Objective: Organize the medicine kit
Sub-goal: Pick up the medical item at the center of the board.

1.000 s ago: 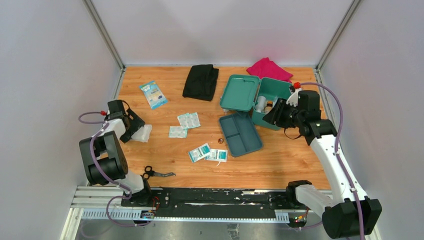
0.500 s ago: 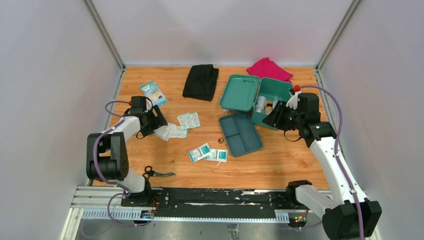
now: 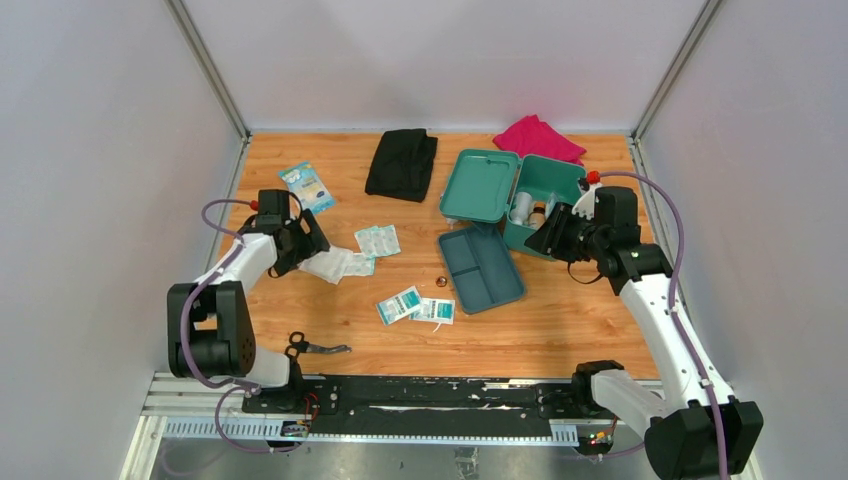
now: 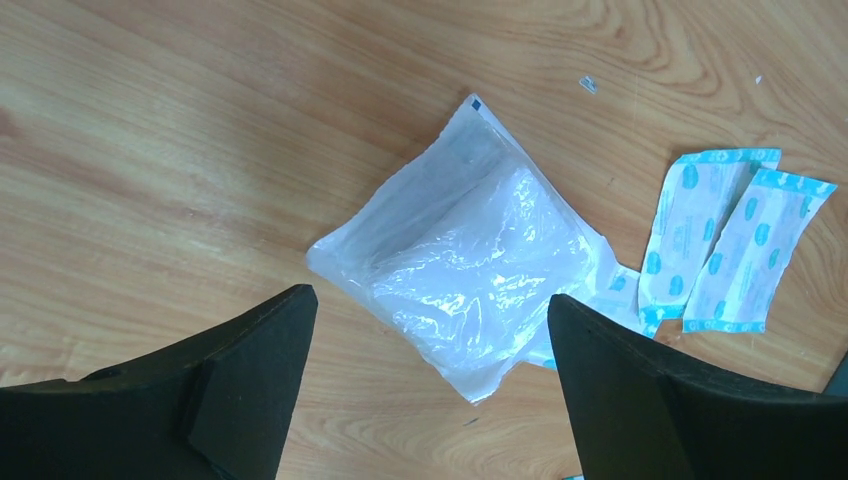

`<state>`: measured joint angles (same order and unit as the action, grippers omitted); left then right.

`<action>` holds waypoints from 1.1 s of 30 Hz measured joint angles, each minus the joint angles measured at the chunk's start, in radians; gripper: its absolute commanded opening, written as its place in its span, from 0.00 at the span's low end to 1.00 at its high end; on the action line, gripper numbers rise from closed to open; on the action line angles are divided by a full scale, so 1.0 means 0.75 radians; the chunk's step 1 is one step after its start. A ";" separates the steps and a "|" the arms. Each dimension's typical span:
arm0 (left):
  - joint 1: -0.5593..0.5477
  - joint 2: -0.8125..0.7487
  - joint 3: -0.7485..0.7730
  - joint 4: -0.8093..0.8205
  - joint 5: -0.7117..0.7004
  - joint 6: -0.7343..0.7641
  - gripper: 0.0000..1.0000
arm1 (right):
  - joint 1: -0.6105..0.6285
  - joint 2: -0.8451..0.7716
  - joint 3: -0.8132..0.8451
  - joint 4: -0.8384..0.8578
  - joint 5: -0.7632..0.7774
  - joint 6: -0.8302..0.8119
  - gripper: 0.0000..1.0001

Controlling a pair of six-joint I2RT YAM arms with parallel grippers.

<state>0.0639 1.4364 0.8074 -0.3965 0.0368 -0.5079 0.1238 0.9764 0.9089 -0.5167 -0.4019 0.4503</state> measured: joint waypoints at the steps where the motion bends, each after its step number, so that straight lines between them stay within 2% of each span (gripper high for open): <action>1: 0.000 -0.012 0.005 -0.009 -0.018 0.001 0.92 | 0.000 0.000 0.000 0.001 -0.001 0.000 0.43; 4: 0.000 -0.027 0.018 -0.020 -0.055 0.009 0.90 | 0.000 0.001 0.000 0.000 -0.003 -0.001 0.43; 7: 0.000 -0.021 0.039 -0.022 -0.060 0.029 0.83 | 0.000 0.002 0.000 0.001 -0.006 -0.001 0.43; 10: 0.001 0.035 0.082 -0.022 -0.027 0.050 0.78 | 0.000 0.004 0.000 0.000 -0.014 -0.001 0.43; 14: 0.000 0.130 0.124 -0.021 0.002 0.075 0.76 | 0.000 0.004 -0.005 0.001 -0.023 -0.001 0.43; 20: 0.000 0.161 0.123 -0.030 0.000 0.090 0.67 | 0.001 0.004 -0.007 0.001 -0.024 -0.001 0.43; 30: 0.000 0.172 0.073 -0.020 -0.005 0.087 0.43 | 0.001 0.004 -0.016 0.001 -0.024 -0.001 0.43; 33: 0.000 0.176 0.065 -0.014 -0.005 0.088 0.32 | 0.000 0.004 -0.017 0.001 -0.024 -0.001 0.43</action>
<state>0.0639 1.5684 0.8558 -0.4072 0.0334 -0.4419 0.1238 0.9791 0.8959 -0.5163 -0.4198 0.4500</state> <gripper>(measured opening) 0.410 0.427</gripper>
